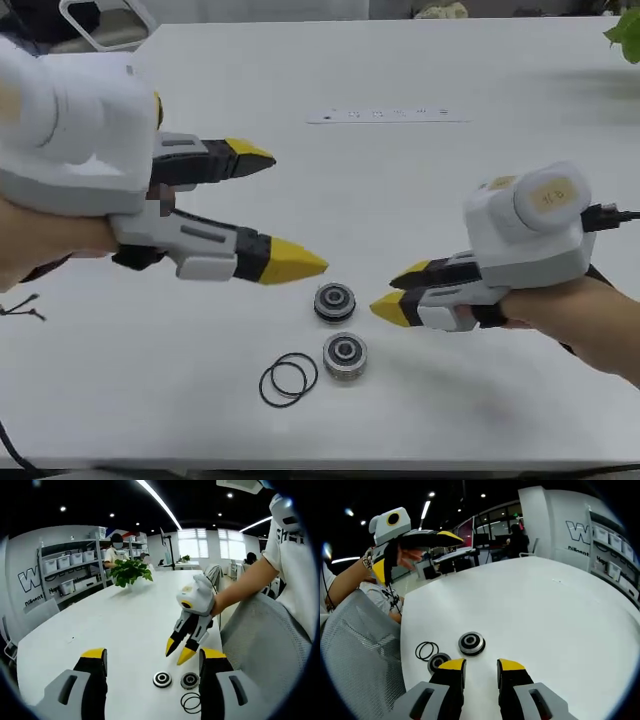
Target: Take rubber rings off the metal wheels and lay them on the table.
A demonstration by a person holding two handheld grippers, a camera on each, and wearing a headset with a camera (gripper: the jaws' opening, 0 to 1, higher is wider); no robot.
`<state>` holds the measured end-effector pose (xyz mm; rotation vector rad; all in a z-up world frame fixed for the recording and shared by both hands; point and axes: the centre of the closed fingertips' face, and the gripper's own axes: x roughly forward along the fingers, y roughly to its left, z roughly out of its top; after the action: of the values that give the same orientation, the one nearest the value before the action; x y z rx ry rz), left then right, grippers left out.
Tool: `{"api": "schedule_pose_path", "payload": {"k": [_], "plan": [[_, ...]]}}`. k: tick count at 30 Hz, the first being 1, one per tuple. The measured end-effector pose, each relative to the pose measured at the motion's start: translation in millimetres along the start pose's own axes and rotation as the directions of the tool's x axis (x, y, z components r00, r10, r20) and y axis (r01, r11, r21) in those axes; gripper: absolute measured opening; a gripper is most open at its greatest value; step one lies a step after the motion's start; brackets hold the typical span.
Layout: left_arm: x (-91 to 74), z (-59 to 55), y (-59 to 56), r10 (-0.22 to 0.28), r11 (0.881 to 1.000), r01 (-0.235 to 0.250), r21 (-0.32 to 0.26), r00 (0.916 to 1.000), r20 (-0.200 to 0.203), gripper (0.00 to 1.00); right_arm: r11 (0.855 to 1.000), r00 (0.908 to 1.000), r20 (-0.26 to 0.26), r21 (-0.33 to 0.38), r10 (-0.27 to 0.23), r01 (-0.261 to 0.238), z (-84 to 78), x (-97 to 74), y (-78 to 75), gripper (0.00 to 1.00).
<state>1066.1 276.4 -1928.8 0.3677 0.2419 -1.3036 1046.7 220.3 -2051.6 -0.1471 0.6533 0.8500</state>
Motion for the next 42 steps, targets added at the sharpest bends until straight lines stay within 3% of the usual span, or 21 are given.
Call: {"api": "schedule_pose_path", "payload": {"k": [2,6,10,14,21,23,34,42], "plan": [[7.8,-0.5,6.1,0.004,0.999,-0.003,-0.043,0.9998,0.019,0.72,1.000,1.0000,0.001,-0.001,0.002,-0.002,-0.5,0.7,0.2,0.23],[22.2,-6.5,13.9,0.011,0.999,-0.010,-0.049,0.9996,0.025,0.67,1.000,0.9999,-0.009,-0.006,-0.004,0.004,-2.4,1.3,-1.2,0.22],[37.0,-16.8,13.9,0.017,0.999,-0.016,-0.052,0.9993,0.032,0.58,1.000,1.0000,0.000,0.005,-0.002,0.002,-1.3,0.7,-1.4,0.22],[48.8,-46.6,5.7,0.012,1.000,-0.013,-0.027,0.9995,-0.030,0.41,1.000,1.0000,0.004,0.006,-0.006,0.006,-0.6,0.1,-3.1,0.22],[59.8,-77.3,-12.9,-0.022,0.999,0.017,-0.047,0.9954,-0.093,0.30,1.000,1.0000,0.001,0.010,-0.009,0.009,-1.4,0.5,-4.5,0.22],[62.7,-82.3,-18.0,-0.040,0.997,0.034,-0.067,0.9940,-0.102,0.29,1.000,1.0000,0.000,0.008,-0.008,0.008,-1.7,0.6,-4.4,0.21],[70.5,-106.6,-22.2,-0.035,0.997,0.023,-0.071,0.9832,-0.179,0.23,1.000,1.0000,-0.005,0.007,-0.003,0.003,-2.7,2.2,-3.0,0.21],[70.3,-108.2,-21.9,-0.034,0.994,0.015,-0.105,0.9833,-0.179,0.14,1.000,0.9999,-0.009,0.002,0.006,-0.006,-3.8,3.2,-0.6,0.21]]}}
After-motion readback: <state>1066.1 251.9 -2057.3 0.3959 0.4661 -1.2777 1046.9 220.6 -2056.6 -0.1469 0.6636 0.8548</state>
